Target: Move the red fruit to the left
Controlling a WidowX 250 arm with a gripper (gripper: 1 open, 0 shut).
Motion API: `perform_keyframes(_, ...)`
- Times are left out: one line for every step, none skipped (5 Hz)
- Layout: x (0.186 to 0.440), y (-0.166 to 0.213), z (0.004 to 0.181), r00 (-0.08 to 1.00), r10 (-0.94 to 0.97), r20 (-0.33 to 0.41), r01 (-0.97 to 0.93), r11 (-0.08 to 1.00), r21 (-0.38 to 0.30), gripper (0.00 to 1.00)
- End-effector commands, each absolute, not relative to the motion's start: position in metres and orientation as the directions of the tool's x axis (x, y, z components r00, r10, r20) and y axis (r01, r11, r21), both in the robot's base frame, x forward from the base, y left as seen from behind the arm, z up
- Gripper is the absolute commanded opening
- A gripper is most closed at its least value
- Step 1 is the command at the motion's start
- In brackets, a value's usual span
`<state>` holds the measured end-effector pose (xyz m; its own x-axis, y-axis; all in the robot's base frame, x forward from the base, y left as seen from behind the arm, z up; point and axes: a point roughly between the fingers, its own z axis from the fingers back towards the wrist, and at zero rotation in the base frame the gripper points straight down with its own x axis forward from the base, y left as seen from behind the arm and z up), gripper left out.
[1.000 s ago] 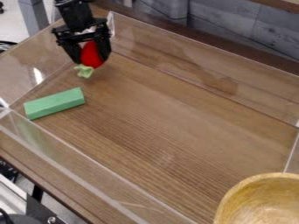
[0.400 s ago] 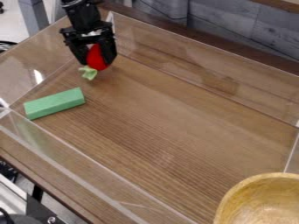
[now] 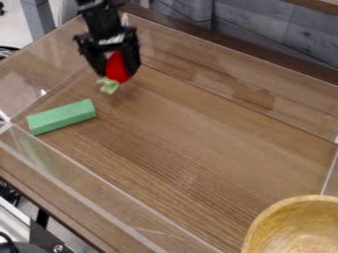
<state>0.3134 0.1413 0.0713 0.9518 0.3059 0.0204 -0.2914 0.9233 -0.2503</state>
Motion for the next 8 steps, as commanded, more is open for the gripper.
perform_keyframes(0.315,0.167,0.094,0.938,0.336,0.080,-0.310,0.922,-0.234,1.00)
perform_keyframes(0.310,0.195,0.086,0.931,0.355,0.081,-0.330,0.917,-0.224,0.00)
perform_keyframes(0.312,0.198,0.066,0.925,0.372,0.075,-0.351,0.913,-0.208,0.00)
perform_keyframes(0.315,0.193,0.055,0.919,0.389,0.064,-0.369,0.906,-0.205,1.00)
perform_keyframes(0.318,0.186,0.050,0.912,0.405,0.059,-0.386,0.899,-0.205,1.00)
perform_keyframes(0.314,0.190,0.067,0.916,0.395,0.064,-0.375,0.904,-0.204,1.00)
perform_keyframes(0.311,0.193,0.083,0.921,0.383,0.070,-0.363,0.909,-0.203,1.00)
perform_keyframes(0.308,0.201,0.090,0.906,0.413,0.088,-0.389,0.897,-0.208,1.00)
